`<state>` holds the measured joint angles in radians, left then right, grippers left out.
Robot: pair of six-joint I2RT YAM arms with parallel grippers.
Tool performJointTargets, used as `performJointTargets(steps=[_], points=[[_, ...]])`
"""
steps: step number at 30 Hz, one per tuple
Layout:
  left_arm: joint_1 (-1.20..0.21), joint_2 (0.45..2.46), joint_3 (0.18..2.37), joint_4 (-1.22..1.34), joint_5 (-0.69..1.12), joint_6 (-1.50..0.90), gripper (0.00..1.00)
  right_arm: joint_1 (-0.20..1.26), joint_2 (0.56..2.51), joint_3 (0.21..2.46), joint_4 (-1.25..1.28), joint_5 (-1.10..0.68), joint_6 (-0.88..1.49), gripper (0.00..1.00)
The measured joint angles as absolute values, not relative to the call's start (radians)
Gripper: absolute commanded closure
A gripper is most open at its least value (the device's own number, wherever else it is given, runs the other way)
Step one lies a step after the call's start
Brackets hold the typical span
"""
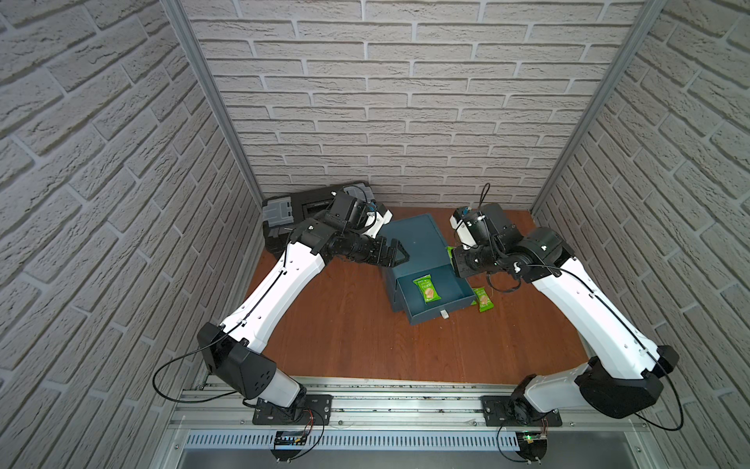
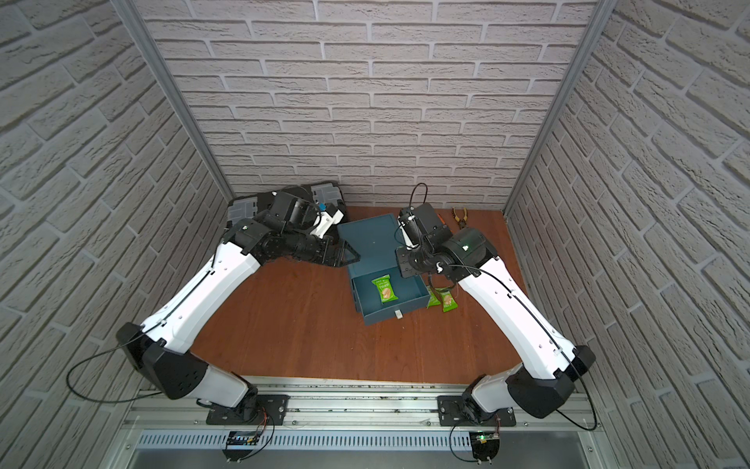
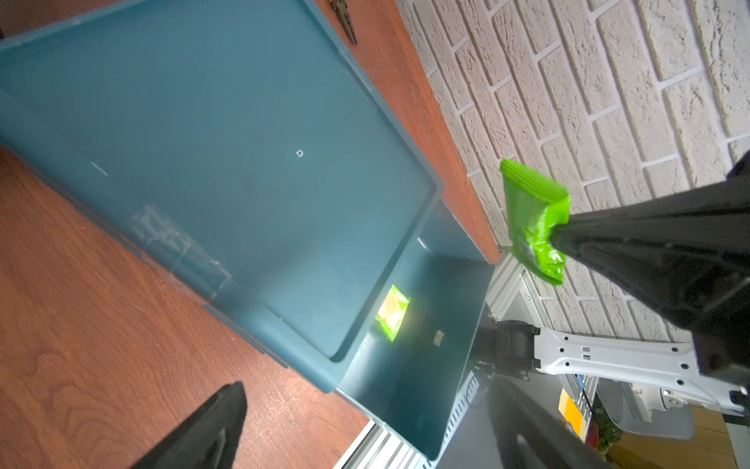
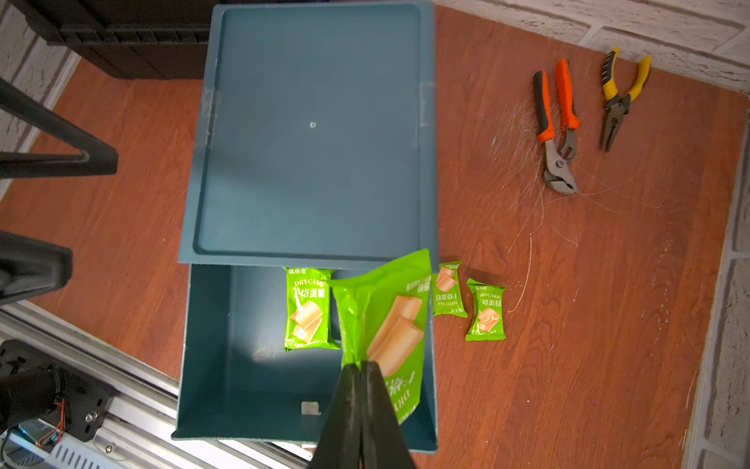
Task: Take the cookies out of the drawer
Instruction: Place the cookie at the center of the board.
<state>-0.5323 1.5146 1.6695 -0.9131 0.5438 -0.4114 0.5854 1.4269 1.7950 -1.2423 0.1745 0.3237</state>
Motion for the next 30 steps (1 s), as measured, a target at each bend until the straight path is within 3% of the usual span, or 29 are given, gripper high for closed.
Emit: performJointTargets(steps=[11, 30], points=[[-0.532, 1.599, 1.807, -0.915, 0.561, -0.421, 0.02, 0.342, 1.408, 1.785, -1.251, 0.159, 0.175, 0.97], [-0.544, 1.685, 1.897, -0.911, 0.589, -0.449, 0.02, 0.038, 1.516, 1.308, -0.977, 0.115, 0.038, 0.97]])
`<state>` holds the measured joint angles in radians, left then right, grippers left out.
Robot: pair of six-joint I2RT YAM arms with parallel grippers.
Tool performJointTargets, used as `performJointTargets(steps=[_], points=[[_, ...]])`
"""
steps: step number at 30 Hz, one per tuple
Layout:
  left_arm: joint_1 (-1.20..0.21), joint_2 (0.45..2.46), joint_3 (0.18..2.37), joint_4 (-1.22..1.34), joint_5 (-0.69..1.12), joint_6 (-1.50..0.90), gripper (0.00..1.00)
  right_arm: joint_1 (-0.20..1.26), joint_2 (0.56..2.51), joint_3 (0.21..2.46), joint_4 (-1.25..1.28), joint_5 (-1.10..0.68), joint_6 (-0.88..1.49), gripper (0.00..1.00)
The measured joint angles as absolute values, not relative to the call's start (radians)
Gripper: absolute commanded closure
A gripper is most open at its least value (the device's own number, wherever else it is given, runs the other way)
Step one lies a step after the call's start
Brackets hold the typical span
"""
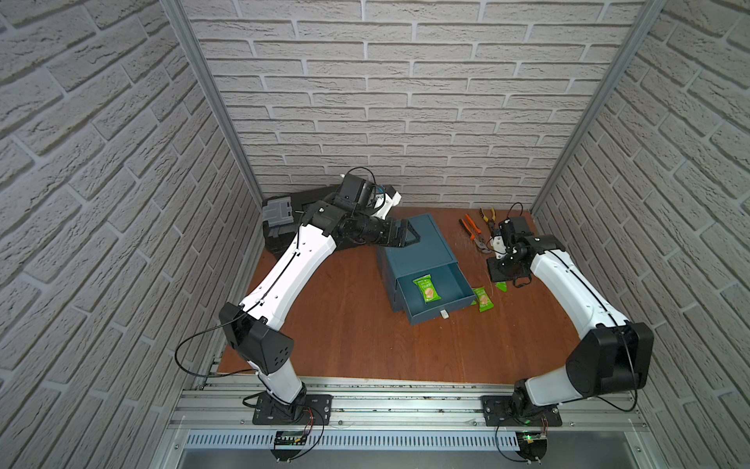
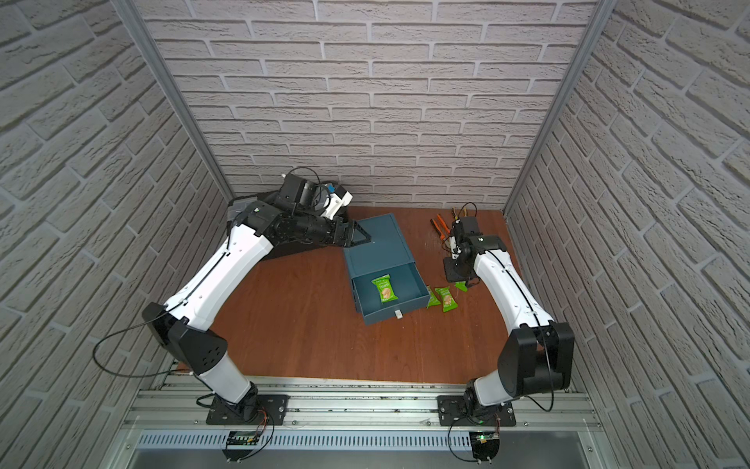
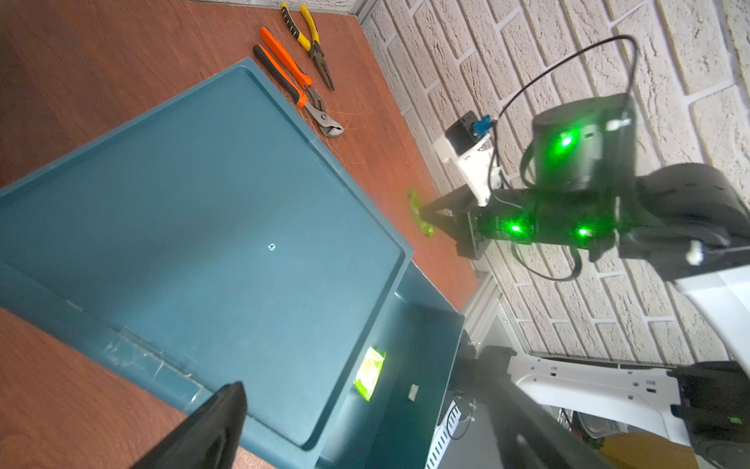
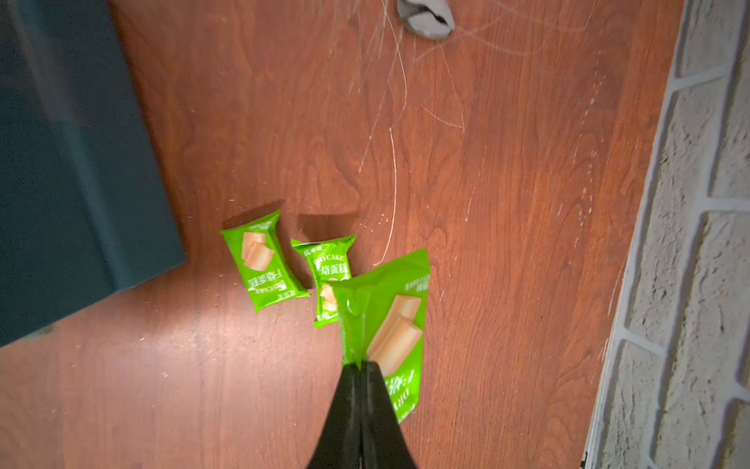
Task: Take the cookies out of the drawer
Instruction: Place the cookie at the center of the board.
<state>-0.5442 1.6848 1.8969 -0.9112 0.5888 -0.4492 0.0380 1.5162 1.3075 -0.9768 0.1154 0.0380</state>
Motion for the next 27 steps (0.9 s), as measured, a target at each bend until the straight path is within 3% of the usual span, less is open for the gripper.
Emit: performJointTargets(steps=[14, 21, 27], points=[[-0.559, 1.752, 1.936, -0.917, 0.596, -0.458, 0.02, 0.002, 1.734, 1.184, -0.786, 0.144, 0.01, 0.96], [-0.562, 1.752, 1.945, -0.922, 0.591, -0.457, 0.01, 0.002, 1.781, 1.185, -0.768, 0.159, 0.025, 0.59], [-0.537, 1.75, 1.936, -0.912, 0.596, -0.457, 0.02, 0.002, 1.76, 1.19, -0.777, 0.128, 0.073, 0.49]])
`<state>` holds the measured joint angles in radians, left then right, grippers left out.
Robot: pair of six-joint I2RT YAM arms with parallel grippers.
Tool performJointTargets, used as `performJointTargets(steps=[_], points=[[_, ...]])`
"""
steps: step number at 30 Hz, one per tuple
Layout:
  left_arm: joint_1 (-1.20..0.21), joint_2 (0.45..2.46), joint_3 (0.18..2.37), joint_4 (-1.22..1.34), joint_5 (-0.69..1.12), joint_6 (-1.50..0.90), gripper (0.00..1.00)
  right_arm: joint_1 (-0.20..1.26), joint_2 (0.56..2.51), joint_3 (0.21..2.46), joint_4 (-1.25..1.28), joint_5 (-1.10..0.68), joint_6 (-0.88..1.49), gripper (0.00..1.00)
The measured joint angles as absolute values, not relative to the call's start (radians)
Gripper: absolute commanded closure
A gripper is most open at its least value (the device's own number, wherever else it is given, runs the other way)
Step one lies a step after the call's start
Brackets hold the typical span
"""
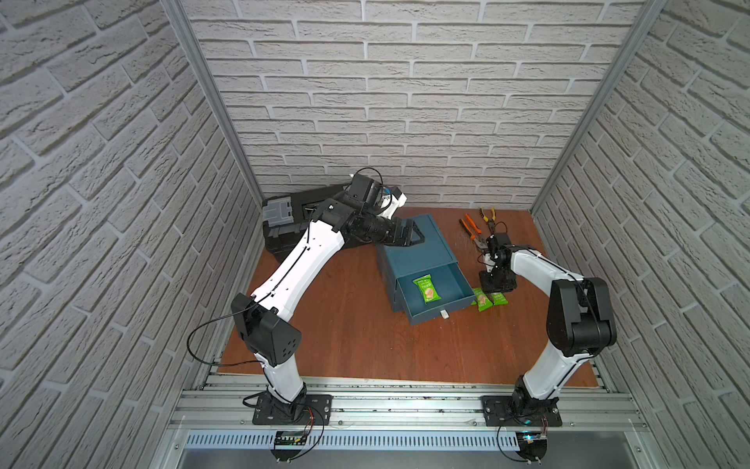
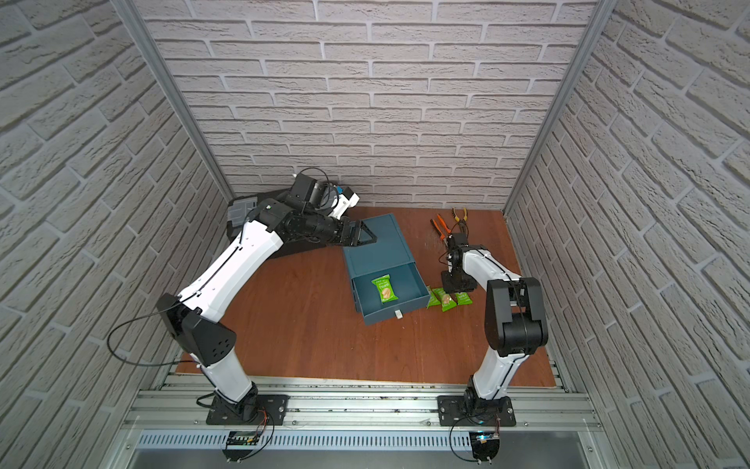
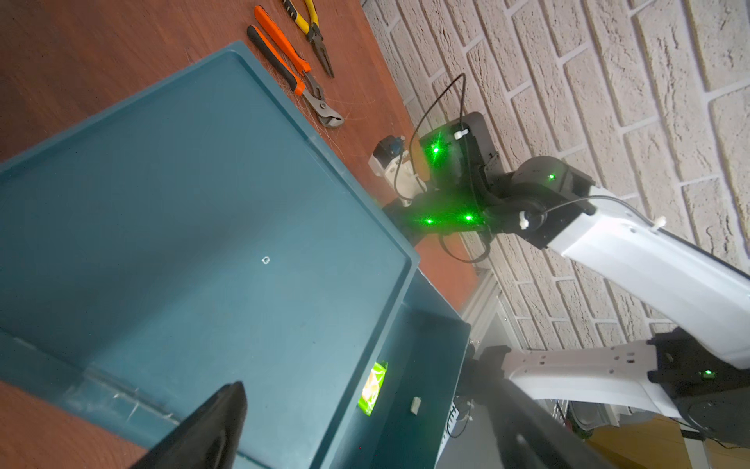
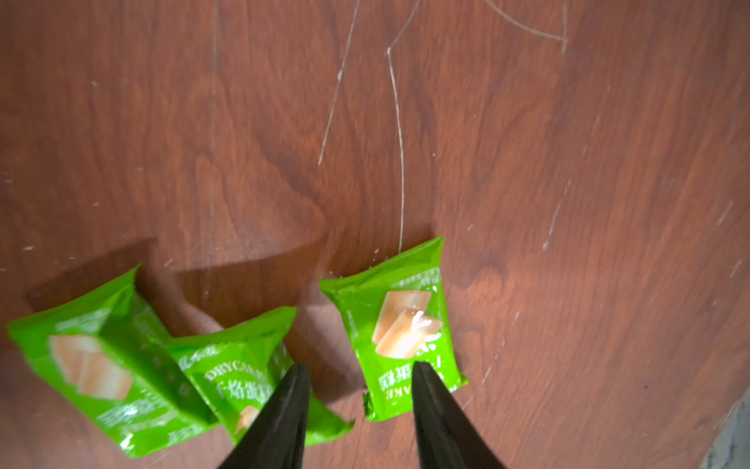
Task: Take the cookies out of the drawer
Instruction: Place the cookie at the center of the board, then pick up the cookie from the drawer.
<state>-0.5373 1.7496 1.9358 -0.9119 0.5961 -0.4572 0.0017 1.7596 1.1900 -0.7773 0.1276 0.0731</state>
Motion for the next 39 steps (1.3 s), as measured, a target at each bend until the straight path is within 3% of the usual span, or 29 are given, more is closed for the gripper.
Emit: performJointTargets(steps=[12, 20, 28, 39], points=[[-0.397, 1.668, 1.856, -0.942, 0.587, -0.394, 0.01, 0.035, 1.397, 1.351, -0.962, 0.073, 0.231, 0.46], [-0.344, 1.547, 1.705, -0.938, 0.583, -0.416, 0.01, 0.213, 1.252, 1.464, -1.124, 0.059, 0.389, 0.46], [-0.388, 1.499, 1.558, -0.928, 0.557, -0.444, 0.01, 0.51, 1.283, 1.634, -1.179, 0.091, 0.529, 0.44], [-0.388, 1.496, 1.545, -0.867, 0.539, -0.472, 0.02, 0.686, 1.486, 1.698, -1.172, 0.104, 0.547, 0.38]])
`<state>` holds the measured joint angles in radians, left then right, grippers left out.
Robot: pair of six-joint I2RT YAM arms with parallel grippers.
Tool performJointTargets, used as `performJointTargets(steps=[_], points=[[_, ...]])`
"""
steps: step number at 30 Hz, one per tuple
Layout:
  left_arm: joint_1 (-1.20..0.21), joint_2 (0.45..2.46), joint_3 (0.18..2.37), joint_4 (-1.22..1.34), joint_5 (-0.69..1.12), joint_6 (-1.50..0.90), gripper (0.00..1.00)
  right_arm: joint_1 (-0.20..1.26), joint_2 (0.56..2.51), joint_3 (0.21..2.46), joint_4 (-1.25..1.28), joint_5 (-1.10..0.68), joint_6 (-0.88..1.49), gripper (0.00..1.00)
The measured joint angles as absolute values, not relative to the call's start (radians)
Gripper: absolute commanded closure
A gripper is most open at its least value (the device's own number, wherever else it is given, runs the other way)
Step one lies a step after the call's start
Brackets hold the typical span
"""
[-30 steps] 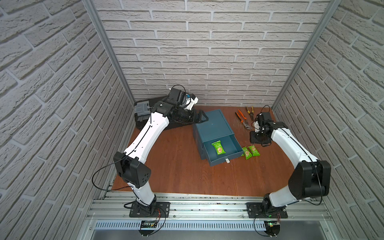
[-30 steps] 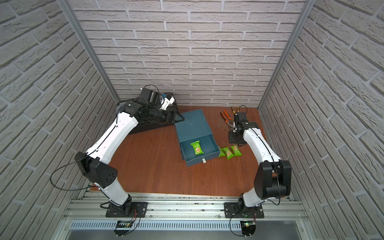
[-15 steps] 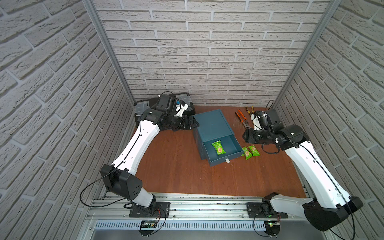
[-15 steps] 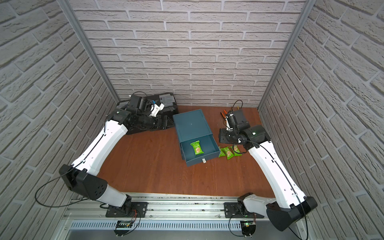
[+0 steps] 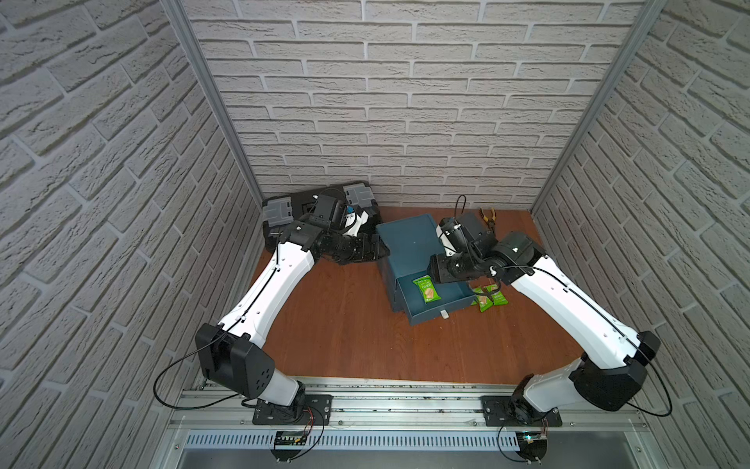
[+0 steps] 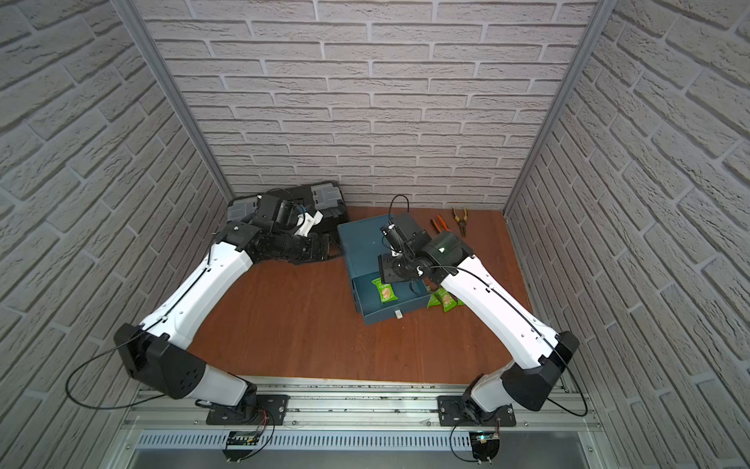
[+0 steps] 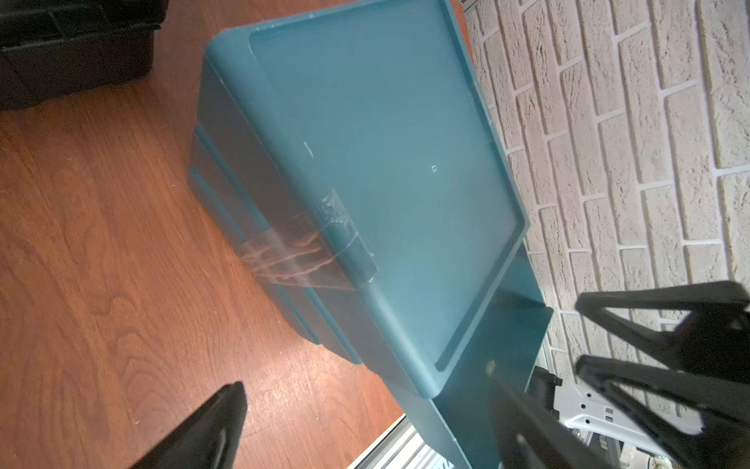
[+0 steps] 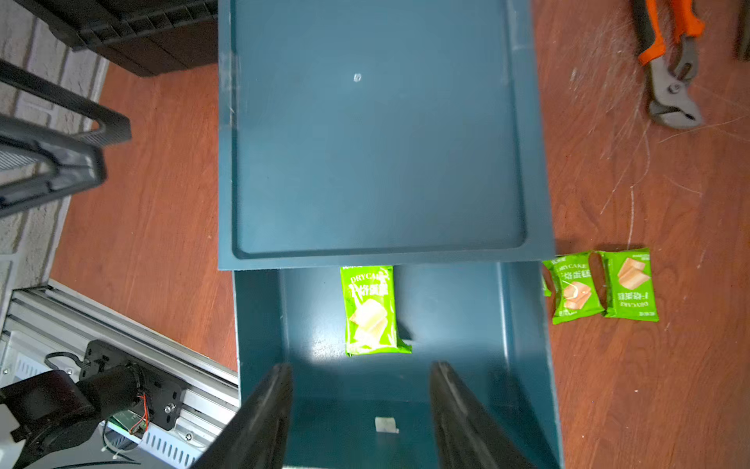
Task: Take the cookies out of the drawer
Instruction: Pick up the cookie from the drawer.
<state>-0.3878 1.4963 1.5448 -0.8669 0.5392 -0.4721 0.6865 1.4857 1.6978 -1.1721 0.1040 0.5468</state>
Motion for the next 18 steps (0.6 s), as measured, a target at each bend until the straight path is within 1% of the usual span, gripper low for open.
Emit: performJointTargets(steps=[9, 18], points=[[-0.388, 1.513, 1.545, -0.839, 0.54, -0.476, 0.02, 0.73, 1.556, 1.636, -1.173, 0.105, 0.518, 0.33], [-0.388, 1.531, 1.551, -0.838, 0.544, -0.476, 0.02, 0.735, 1.643, 1.626, -1.195, 0.12, 0.451, 0.3]])
